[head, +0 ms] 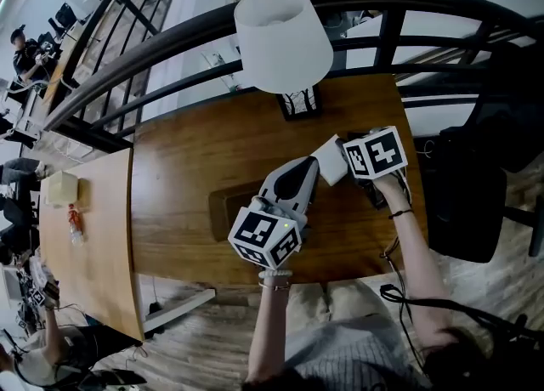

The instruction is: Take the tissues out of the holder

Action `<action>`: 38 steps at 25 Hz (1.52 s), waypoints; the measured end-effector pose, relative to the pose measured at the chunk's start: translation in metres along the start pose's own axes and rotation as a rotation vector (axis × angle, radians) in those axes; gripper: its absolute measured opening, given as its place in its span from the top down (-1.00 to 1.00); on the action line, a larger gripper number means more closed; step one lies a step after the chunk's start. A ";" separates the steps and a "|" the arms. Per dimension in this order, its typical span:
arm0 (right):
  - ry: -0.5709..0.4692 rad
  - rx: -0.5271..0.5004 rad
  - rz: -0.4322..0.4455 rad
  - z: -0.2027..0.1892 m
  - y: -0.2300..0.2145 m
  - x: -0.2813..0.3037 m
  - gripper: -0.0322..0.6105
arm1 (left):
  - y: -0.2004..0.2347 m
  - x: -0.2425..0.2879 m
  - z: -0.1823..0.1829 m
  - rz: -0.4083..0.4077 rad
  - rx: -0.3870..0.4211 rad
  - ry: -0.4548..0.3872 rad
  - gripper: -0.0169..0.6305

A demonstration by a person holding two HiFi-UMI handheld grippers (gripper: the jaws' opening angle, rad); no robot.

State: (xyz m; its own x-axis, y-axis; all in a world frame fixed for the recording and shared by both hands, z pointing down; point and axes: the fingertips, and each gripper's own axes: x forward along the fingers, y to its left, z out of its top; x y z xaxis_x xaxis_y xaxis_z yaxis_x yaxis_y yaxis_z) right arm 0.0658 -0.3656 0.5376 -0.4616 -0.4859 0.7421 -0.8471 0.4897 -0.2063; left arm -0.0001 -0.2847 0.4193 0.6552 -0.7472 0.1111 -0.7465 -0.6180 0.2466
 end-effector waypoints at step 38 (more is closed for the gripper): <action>-0.576 -0.291 0.499 -0.007 0.187 -0.215 0.86 | -0.082 -0.109 0.041 0.053 0.163 -0.071 0.92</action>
State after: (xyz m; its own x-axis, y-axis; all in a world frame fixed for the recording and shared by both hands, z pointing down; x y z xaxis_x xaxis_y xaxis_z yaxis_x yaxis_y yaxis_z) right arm 0.0090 -0.1645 0.3445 -0.8964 -0.4183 0.1465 -0.4406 0.8767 -0.1931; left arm -0.0153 -0.1630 0.3472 0.6093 -0.7914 0.0503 -0.7922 -0.6046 0.0828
